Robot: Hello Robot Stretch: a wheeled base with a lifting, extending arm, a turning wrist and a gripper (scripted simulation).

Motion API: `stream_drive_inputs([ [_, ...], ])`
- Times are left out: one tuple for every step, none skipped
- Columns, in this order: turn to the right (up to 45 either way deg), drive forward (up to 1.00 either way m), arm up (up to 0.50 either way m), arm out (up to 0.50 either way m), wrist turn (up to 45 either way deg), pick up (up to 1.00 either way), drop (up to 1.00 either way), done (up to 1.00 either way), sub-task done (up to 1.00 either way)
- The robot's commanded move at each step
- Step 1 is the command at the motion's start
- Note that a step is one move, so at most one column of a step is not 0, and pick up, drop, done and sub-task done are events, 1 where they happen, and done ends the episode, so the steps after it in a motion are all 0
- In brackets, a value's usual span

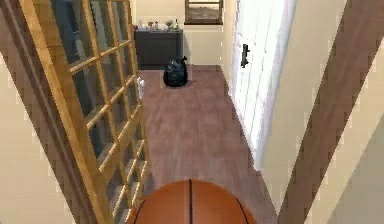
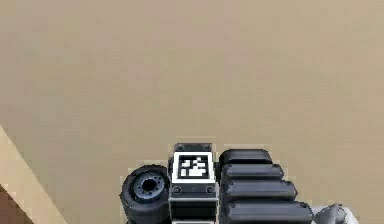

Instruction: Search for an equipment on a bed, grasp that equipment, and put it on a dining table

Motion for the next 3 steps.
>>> stream_drive_inputs([
  [-3.0, 0.00, 0.00, 0.00, 0.0, 0.00, 0.00, 0.00, 0.00],
  [0.0, 1.00, 0.00, 0.00, 0.0, 0.00, 0.00, 0.00, 0.00],
  [3.0, 0.00, 0.00, 0.00, 0.0, 0.00, 0.00, 0.00, 0.00],
])
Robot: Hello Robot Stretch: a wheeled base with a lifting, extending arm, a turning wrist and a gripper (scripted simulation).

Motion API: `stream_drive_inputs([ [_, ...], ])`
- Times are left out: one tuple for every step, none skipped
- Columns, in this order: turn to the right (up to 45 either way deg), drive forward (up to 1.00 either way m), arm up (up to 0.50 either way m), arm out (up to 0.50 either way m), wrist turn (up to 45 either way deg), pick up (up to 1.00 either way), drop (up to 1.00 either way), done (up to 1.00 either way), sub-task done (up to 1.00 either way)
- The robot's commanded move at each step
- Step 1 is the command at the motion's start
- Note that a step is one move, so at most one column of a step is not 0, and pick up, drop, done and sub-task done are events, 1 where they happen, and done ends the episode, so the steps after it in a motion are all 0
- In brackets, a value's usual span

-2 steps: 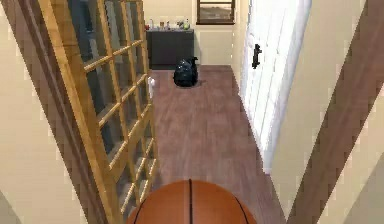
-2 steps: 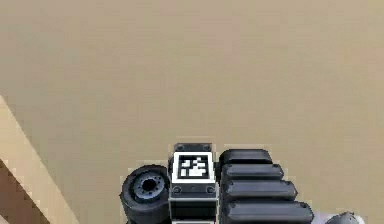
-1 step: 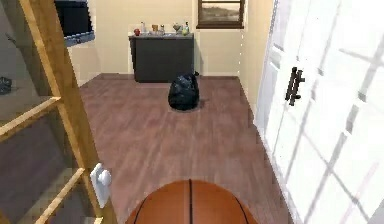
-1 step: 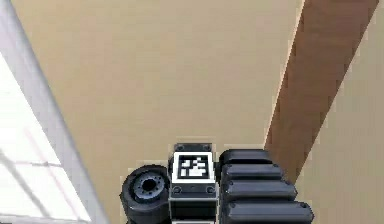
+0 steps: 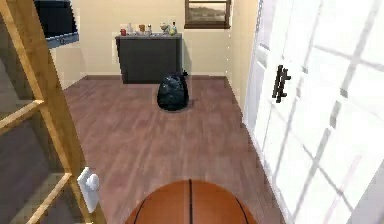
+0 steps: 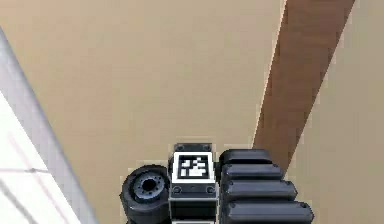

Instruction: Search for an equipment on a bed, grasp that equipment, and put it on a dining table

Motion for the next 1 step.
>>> stream_drive_inputs([
  [0.0, 0.70, 0.00, 0.00, 0.0, 0.00, 0.00, 0.00, 0.00],
])
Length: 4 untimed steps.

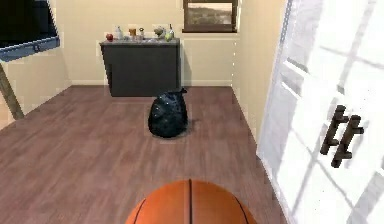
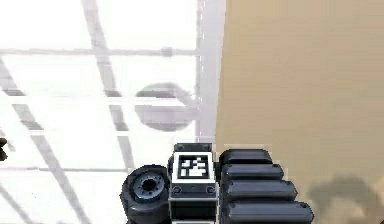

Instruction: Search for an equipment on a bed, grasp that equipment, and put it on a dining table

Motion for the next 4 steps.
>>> stream_drive_inputs([
  [-6.0, 0.00, 0.00, 0.00, 0.0, 0.00, 0.00, 0.00, 0.00],
  [0.0, 0.05, 0.00, 0.00, 0.0, 0.00, 0.00, 0.00, 0.00],
  [45.0, 0.00, 0.00, 0.00, 0.0, 0.00, 0.00, 0.00, 0.00],
  [3.0, 0.00, 0.00, 0.00, 0.0, 0.00, 0.00, 0.00, 0.00],
])
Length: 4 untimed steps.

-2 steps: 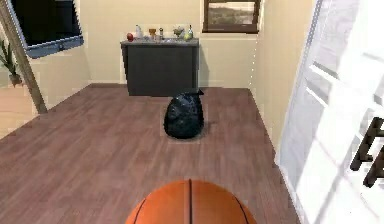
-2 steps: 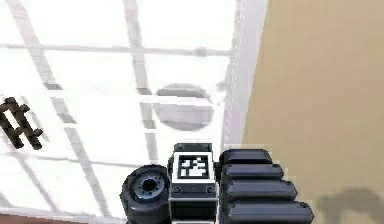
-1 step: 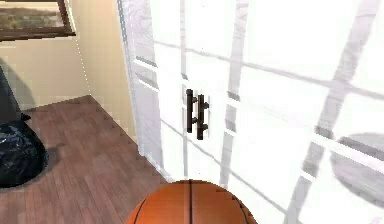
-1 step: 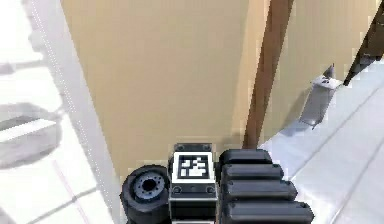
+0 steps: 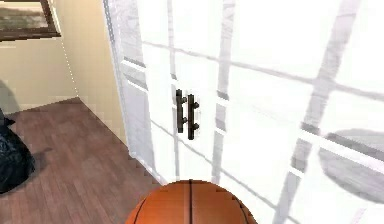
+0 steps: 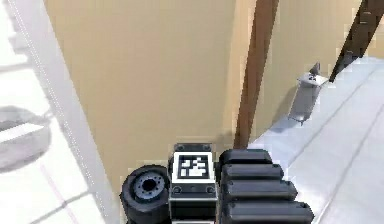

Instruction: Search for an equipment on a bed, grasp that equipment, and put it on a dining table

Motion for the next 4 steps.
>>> stream_drive_inputs([
  [0.0, 0.25, 0.00, 0.00, 0.0, 0.00, 0.00, 0.00, 0.00],
  [-45.0, 0.00, 0.00, 0.00, 0.0, 0.00, 0.00, 0.00, 0.00],
  [-39.0, 0.00, 0.00, 0.00, 0.0, 0.00, 0.00, 0.00, 0.00],
  [0.0, 0.15, 0.00, 0.00, 0.0, 0.00, 0.00, 0.00, 0.00],
])
